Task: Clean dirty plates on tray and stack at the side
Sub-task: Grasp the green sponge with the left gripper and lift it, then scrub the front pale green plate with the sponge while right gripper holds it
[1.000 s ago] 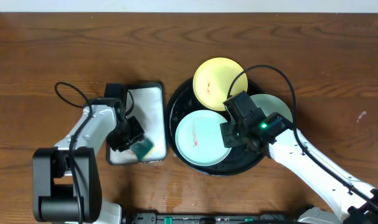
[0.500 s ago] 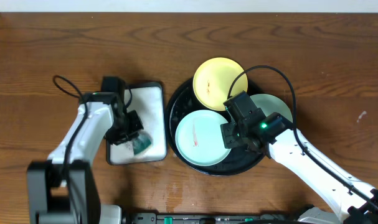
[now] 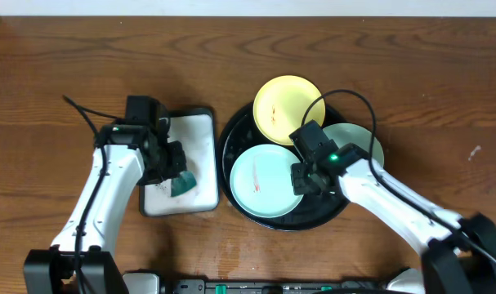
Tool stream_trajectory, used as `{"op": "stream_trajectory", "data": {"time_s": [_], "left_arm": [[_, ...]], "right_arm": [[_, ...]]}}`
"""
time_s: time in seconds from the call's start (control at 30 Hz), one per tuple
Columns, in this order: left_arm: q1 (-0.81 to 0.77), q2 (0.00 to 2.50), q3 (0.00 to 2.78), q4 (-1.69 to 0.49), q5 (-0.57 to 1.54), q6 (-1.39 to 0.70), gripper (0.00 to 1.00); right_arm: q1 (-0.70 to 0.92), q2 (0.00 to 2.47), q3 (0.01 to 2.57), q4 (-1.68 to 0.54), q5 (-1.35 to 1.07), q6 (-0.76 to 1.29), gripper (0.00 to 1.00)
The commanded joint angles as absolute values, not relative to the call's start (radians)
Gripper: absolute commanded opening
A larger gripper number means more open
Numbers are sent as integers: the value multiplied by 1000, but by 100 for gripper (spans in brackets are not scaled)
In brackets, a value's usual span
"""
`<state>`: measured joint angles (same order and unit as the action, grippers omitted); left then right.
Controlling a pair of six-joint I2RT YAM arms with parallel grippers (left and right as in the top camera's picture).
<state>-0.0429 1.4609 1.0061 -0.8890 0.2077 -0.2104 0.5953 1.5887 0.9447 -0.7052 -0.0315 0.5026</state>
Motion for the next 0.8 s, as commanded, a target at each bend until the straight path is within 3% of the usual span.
{"op": "stream_trajectory", "data": {"time_s": [0.0,0.17,0.23,0.33,0.5,0.77], "left_arm": [[-101,1453,1036,-890,233,-184,7],[-236,1443,1072,-884,254,-184,8],[-294,1444,1073,-865,254,-195,8],[-375,1450,1071,-835,254,-209,7],[-463,1482,1046,-724,255,-342,7],[-554,1668,1045,-501,435,-456,7]], "right_arm": [[578,1647,934,-670,-123,519,42],[577,1752,934,-644,-128,565,31],[575,1787,934,-633,-130,582,15],[568,1807,934,-628,-140,587,1],[554,1792,935,-628,-135,587,1],[553,1791,935,-628,-135,586,1]]}}
